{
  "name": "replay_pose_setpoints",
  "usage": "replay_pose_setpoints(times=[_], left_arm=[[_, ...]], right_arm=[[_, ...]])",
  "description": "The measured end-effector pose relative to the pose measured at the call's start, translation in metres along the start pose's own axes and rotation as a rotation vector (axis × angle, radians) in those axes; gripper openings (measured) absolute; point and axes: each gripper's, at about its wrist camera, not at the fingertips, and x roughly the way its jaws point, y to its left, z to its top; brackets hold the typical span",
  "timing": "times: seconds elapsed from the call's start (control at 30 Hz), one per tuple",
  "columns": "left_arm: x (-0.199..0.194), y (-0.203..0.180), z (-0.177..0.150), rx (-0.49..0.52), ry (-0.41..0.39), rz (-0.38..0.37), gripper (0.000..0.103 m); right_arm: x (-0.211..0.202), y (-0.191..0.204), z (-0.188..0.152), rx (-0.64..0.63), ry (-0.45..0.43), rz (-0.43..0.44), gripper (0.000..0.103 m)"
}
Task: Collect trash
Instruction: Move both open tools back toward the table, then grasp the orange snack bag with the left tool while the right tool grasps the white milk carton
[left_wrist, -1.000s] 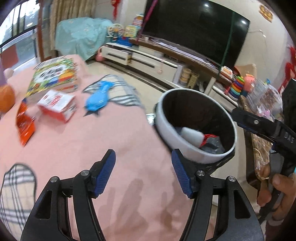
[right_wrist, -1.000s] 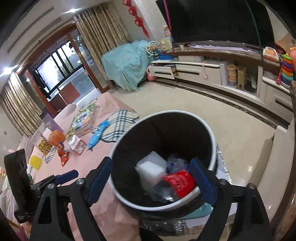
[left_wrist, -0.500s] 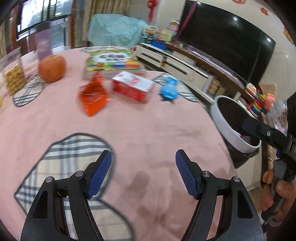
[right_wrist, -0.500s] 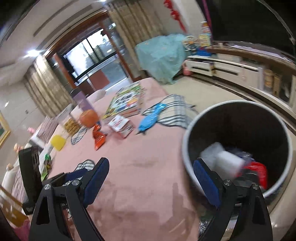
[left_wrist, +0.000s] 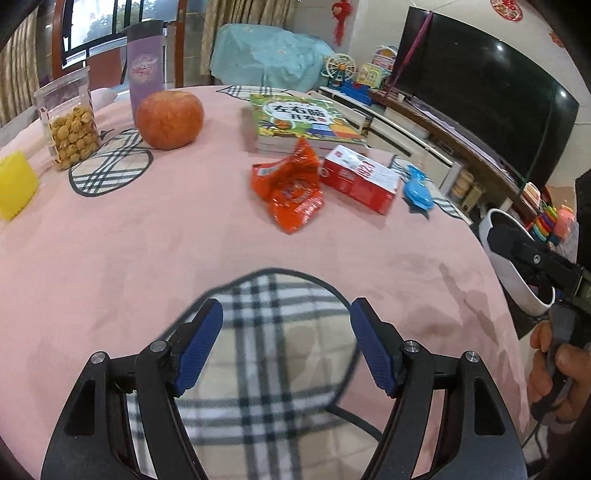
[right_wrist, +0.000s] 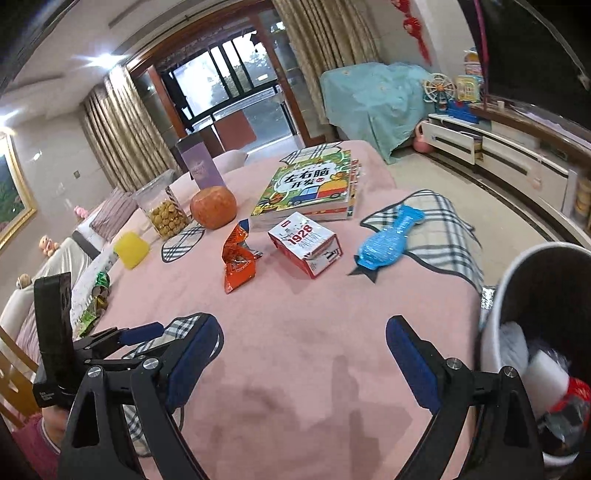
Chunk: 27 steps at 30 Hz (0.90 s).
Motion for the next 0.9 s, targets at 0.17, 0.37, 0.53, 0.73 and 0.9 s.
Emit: replay_pose_setpoints(times=[0.17, 0.37, 0.53, 0.73, 0.9], left_arm=[[0.015, 0.008, 0.020, 0.021, -0.008, 0.016, 0.073], [0.040, 0.015, 0.053, 0.068, -0.035, -0.025, 0.073], [0.060, 0.013, 0.074, 0.164, -0.022, -0.046, 0.073], [0.078, 0.009, 0.086, 0.262, -0.021, -0.059, 0.062], [0.093, 0.006, 0.089, 0.266, 0.022, -0.094, 0.033]], right_arm=[[0.025, 0.006, 0.009, -0.053, 0.024, -0.017, 0.093], [0.046, 0.001, 0.027, -0.094, 0.018, -0.027, 0.088], [0.075, 0.000, 0.051, -0.170, 0.063, -0.029, 0.084], [0.108, -0.001, 0.062, -0.232, 0.125, -0.056, 0.083], [0.127, -0.003, 0.063, -0.230, 0.167, -0.051, 0.067]])
